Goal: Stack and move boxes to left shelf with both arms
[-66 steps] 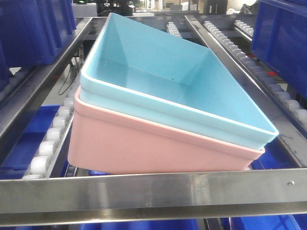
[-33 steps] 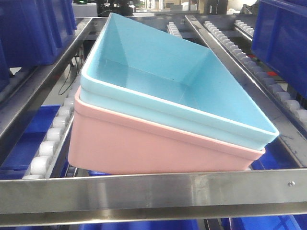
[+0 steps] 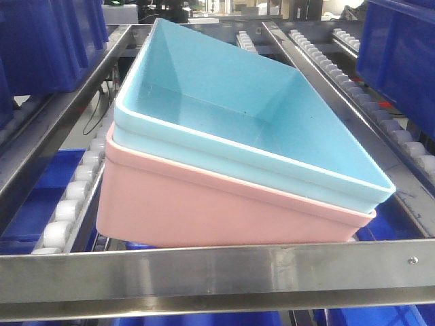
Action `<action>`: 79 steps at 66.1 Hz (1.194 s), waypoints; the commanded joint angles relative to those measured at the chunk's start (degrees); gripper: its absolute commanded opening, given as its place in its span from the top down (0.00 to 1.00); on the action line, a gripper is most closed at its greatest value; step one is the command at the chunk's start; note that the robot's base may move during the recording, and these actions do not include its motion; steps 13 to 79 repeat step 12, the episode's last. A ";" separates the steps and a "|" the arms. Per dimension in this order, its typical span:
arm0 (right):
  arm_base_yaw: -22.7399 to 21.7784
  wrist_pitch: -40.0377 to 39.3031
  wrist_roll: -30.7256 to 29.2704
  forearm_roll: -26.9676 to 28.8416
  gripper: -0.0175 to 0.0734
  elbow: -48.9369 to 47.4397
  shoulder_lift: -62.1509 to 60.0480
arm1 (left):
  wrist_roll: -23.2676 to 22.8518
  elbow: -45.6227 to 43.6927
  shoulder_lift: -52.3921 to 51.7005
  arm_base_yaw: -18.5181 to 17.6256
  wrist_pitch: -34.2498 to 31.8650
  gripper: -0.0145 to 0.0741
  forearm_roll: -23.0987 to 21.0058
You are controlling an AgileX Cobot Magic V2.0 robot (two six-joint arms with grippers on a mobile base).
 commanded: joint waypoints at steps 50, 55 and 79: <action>-0.26 -5.52 -0.59 -0.61 0.75 -1.05 -1.19 | 0.14 1.73 -0.91 0.05 -4.98 0.85 -0.56; -0.26 -5.52 -0.59 -0.61 0.75 -1.05 -1.19 | 0.14 1.73 -0.91 0.05 -4.98 0.85 -0.56; -0.26 -5.52 -0.59 -0.61 0.75 -1.05 -1.19 | 0.14 1.73 -0.91 0.05 -4.98 0.85 -0.56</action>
